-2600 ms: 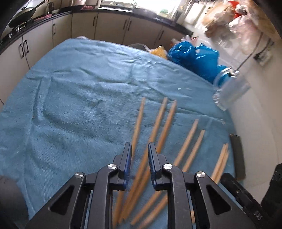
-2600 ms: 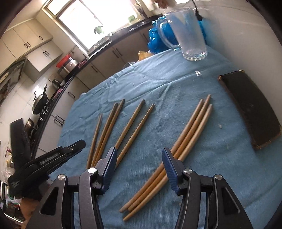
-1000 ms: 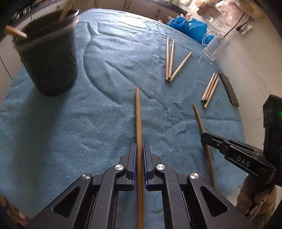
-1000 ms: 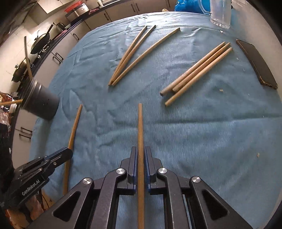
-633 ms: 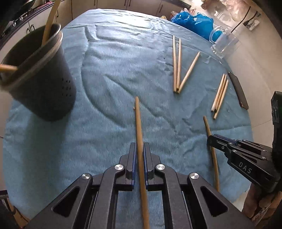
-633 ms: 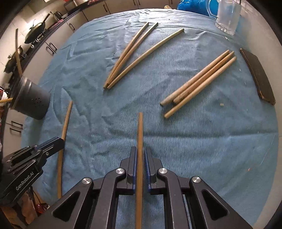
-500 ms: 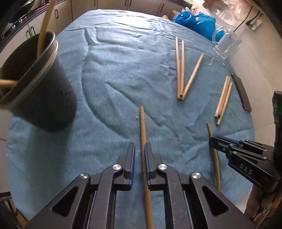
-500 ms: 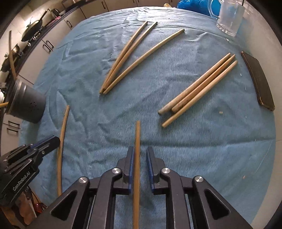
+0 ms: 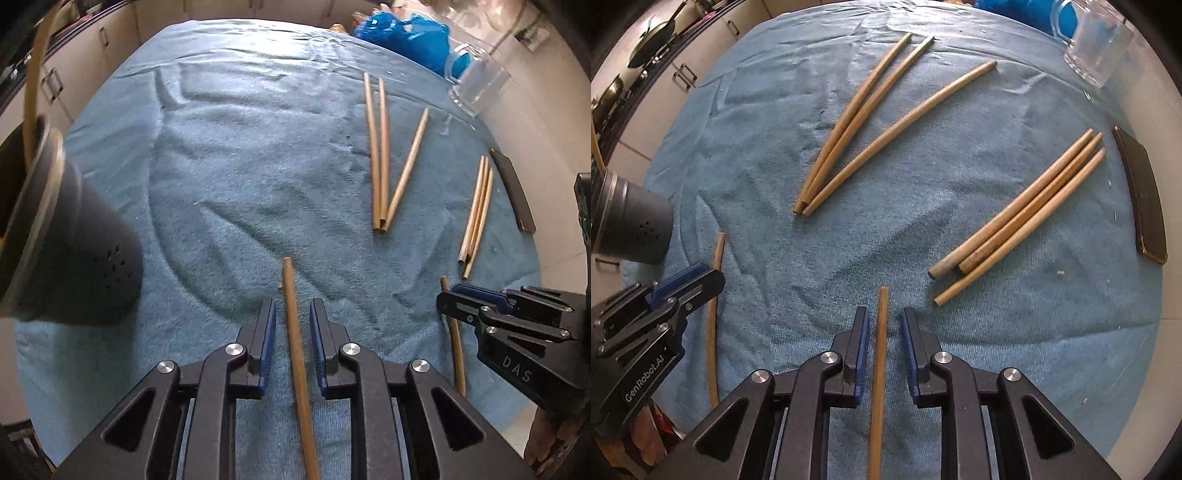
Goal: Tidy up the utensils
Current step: 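Lift both held chopsticks and carry them over the grey cup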
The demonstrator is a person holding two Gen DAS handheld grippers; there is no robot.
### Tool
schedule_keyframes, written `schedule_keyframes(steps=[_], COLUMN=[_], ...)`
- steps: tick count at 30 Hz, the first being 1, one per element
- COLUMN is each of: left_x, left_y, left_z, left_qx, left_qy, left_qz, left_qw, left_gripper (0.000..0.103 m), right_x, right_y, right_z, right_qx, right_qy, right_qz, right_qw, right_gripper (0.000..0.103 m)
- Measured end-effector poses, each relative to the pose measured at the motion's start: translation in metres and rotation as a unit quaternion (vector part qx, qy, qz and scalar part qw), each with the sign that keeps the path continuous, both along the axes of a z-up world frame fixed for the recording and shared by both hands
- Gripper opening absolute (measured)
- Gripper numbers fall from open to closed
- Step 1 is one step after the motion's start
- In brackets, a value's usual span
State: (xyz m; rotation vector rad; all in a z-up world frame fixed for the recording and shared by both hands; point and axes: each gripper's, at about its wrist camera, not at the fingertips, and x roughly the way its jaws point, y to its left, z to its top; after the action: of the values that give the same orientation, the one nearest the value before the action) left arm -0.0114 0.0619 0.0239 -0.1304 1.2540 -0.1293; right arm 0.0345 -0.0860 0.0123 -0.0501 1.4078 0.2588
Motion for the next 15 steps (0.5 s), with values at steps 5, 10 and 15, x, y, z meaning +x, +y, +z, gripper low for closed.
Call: schedule_keyframes(steps=[5,10,15], left_x=[-0.014,-0.046,-0.079], left_y=[0.003,0.008,0.011], left_z=[0.001,0.027,0.057], left_qx=[-0.034,-0.061,-0.072], left_qy=[-0.033,-0.096,-0.16], left_qz=[0.003,0.003,0.004], left_qw=[0.9989,0.9934,0.9846], left_gripper=[0.005,0.005,0.005], right_x=[-0.014,-0.037,-0.069], right_y=[0.004,-0.011,-0.03], right_z=[0.002,0.013,0.042], right_qx=[0.002,0.064,0.111], right_qy=[-0.05,-0.105,-0.175], right_qz=[0.013,-0.003,-0.012], right_qw=[0.999,0.992,0.978], right_gripper=[0.006,0.006,0.006])
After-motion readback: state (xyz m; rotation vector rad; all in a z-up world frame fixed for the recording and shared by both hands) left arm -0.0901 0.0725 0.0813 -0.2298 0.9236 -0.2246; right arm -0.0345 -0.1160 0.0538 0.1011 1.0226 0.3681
